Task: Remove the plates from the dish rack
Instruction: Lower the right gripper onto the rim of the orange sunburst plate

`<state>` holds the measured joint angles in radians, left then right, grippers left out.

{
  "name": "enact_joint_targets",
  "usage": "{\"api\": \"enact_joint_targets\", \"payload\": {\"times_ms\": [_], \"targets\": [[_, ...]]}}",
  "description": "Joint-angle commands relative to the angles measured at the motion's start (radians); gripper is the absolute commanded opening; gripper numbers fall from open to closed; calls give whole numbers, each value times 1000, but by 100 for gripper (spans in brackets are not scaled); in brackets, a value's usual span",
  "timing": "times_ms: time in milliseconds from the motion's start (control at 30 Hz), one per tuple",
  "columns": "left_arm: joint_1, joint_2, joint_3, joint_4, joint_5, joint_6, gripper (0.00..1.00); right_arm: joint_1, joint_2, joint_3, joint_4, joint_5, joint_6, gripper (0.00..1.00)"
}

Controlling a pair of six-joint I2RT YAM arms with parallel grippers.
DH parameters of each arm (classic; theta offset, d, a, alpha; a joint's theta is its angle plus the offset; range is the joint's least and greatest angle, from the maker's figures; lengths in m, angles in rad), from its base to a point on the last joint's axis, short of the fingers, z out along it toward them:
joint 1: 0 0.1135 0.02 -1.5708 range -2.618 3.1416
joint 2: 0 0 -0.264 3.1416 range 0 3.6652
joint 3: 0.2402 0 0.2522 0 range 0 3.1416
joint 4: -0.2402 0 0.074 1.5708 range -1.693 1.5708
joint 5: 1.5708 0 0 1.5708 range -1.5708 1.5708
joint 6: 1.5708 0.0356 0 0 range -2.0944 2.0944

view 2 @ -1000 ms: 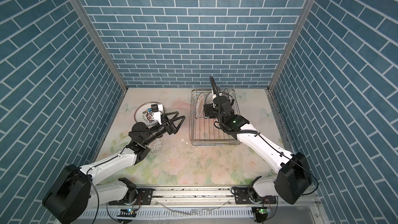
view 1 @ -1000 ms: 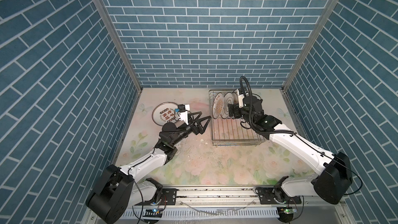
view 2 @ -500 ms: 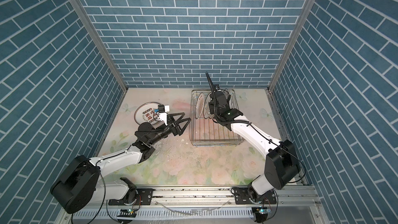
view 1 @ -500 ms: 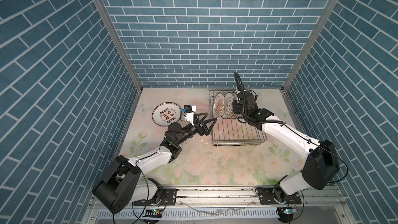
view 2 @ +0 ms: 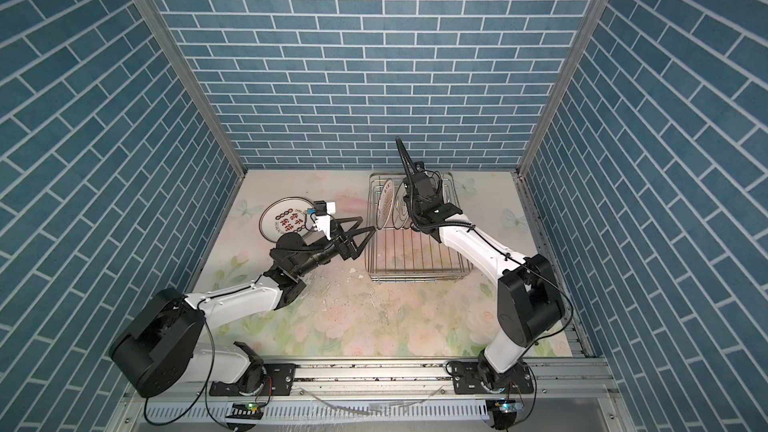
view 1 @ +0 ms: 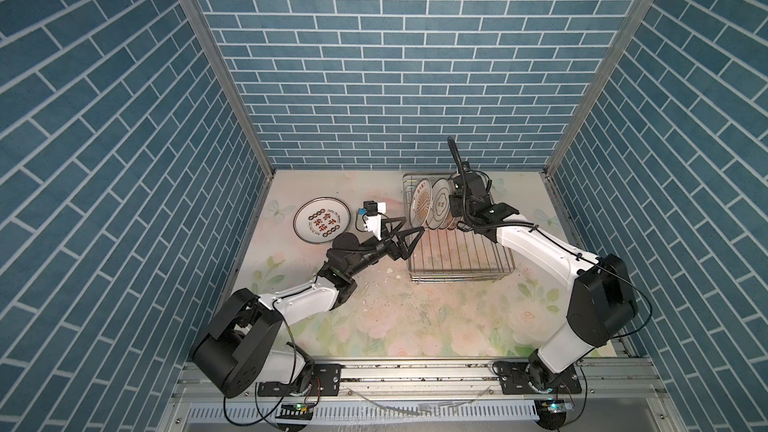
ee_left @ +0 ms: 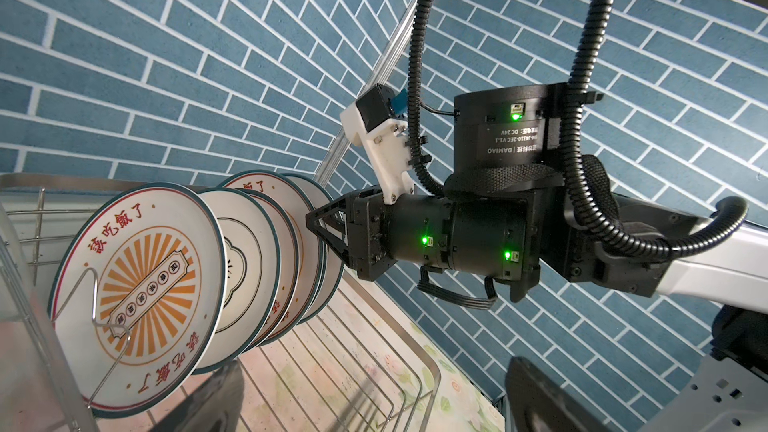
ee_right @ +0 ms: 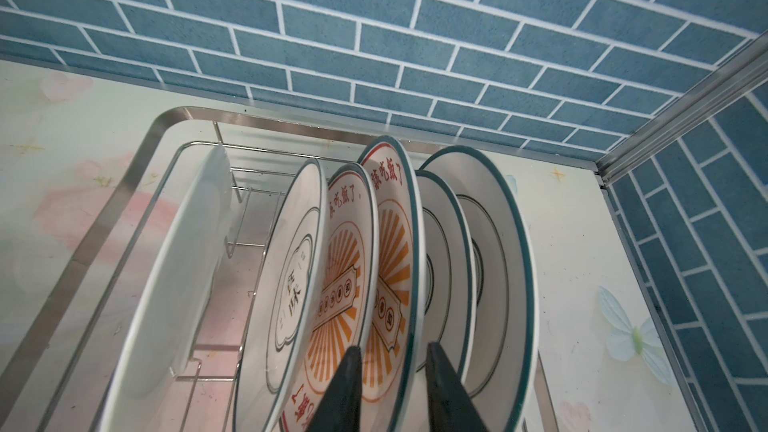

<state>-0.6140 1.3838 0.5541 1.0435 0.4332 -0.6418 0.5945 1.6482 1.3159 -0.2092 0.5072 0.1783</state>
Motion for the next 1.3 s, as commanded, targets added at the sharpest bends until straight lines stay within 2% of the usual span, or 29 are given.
{"api": "enact_joint_targets", "payload": {"times_ms": [0, 200, 300, 400, 667, 1267], "targets": [[-11, 9, 33, 16, 15, -6, 100, -14, 23, 53, 1, 33, 15, 29], [-25, -1, 55, -74, -19, 19, 100, -29, 72, 82, 13, 33, 26, 25], [-37, -24, 91, -233, -84, 55, 100, -28, 95, 97, 11, 42, 23, 25], [-46, -26, 119, -313, -116, 70, 100, -28, 105, 98, 19, 69, 24, 25], [-52, -6, 141, -407, -201, 63, 100, -24, 144, 126, 21, 91, 36, 23], [-55, 30, 141, -346, -162, 42, 100, -13, 180, 158, 19, 137, 26, 19]]}}
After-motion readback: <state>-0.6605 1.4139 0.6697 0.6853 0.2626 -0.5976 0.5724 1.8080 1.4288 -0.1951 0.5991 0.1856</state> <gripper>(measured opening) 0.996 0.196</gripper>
